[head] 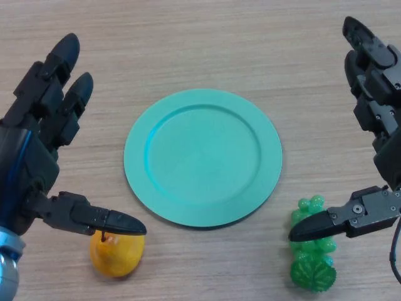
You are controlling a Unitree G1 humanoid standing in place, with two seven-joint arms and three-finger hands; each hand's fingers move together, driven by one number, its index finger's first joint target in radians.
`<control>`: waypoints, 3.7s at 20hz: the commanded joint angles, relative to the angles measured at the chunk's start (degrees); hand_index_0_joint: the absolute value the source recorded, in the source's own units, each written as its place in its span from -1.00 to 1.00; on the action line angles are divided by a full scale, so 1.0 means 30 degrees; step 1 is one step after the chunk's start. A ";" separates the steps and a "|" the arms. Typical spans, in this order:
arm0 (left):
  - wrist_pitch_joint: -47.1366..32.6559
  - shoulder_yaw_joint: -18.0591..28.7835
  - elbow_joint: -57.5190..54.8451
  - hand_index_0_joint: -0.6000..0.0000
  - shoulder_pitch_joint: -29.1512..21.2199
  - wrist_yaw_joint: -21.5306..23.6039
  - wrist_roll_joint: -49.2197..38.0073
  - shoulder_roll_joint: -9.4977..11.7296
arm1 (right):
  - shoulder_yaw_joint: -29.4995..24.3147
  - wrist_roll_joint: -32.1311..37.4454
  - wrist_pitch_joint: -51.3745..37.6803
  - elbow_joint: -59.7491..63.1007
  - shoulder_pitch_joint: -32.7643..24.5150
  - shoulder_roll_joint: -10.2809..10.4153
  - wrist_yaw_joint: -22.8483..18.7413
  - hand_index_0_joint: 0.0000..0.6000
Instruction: Pick up the yellow pear and place it on the plate
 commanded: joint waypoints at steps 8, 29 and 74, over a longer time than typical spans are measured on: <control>-0.3165 0.0436 -0.1854 1.00 0.1235 0.0119 0.1073 -0.0061 | -0.0128 -0.0842 -0.2673 -0.0258 -0.0955 -0.0322 -0.0176 -1.00; -1.5141 0.0234 1.2363 1.00 0.3910 0.1986 0.5093 -0.0811 | 0.0176 0.0156 -0.1568 -0.0501 -0.1010 -0.0130 -0.0707 -1.00; -1.2471 -0.5710 1.5821 -1.00 -0.5316 0.4943 0.6335 -0.0919 | -0.0341 -0.0162 -0.0475 -0.3214 -0.0020 -0.0125 -0.1187 -1.00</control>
